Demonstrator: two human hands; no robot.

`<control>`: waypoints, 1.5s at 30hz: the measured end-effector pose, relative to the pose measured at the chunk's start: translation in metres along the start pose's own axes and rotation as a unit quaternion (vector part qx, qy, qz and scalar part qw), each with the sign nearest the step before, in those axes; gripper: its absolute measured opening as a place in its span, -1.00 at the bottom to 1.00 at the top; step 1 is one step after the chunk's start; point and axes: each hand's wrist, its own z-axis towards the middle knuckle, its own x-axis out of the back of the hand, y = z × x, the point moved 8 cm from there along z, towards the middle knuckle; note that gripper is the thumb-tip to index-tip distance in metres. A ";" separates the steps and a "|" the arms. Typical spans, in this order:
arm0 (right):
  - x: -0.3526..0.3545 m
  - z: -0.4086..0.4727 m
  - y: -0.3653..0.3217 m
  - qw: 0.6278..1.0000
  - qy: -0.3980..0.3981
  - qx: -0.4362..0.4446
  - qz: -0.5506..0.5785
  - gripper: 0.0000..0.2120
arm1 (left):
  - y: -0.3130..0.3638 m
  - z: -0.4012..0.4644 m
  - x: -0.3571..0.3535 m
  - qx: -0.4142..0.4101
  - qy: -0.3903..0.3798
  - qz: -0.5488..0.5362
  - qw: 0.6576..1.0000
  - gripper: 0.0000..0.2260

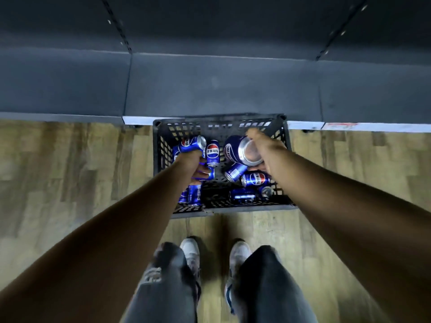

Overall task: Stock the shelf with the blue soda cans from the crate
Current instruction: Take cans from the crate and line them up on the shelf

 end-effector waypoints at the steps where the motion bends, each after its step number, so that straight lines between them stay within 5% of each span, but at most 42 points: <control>1: 0.006 -0.022 -0.005 1.000 -0.009 -0.004 0.000 -0.15 | 0.005 -0.019 -0.001 -0.001 -0.015 0.002 1.000 -0.68; 4: 0.019 -0.079 -0.018 0.998 -0.064 -0.008 0.008 -0.55 | 0.024 -0.073 0.000 -0.002 -0.055 0.020 0.998 -0.69; 8: 0.023 -0.143 -0.033 0.988 -0.144 0.032 0.036 -0.72 | 0.058 -0.136 0.008 -0.026 -0.086 0.008 0.996 -0.66; 14: 0.023 -0.222 -0.056 0.960 -0.245 0.068 0.116 -0.82 | 0.100 -0.207 0.032 -0.069 -0.084 -0.047 0.993 -0.39; 23: 0.048 -0.309 -0.122 0.903 -0.364 0.149 0.175 -0.84 | 0.194 -0.312 0.067 -0.254 -0.052 -0.116 0.959 -0.46; 30: 0.076 -0.365 -0.148 0.871 -0.451 0.174 0.091 -0.68 | 0.231 -0.383 0.069 -0.375 -0.051 -0.121 0.918 -0.22; 37: 0.106 -0.426 -0.182 0.838 -0.460 0.288 0.056 -0.54 | 0.260 -0.469 0.068 -0.459 -0.067 -0.089 0.882 -0.51; 41: 0.113 -0.466 -0.197 0.805 -0.480 0.341 0.070 -0.52 | 0.273 -0.519 0.067 -0.501 -0.103 -0.101 0.853 -0.83; 45: 0.119 -0.498 -0.208 0.798 -0.472 0.372 0.036 -0.64 | 0.278 -0.545 0.073 -0.516 -0.117 -0.100 0.843 -0.85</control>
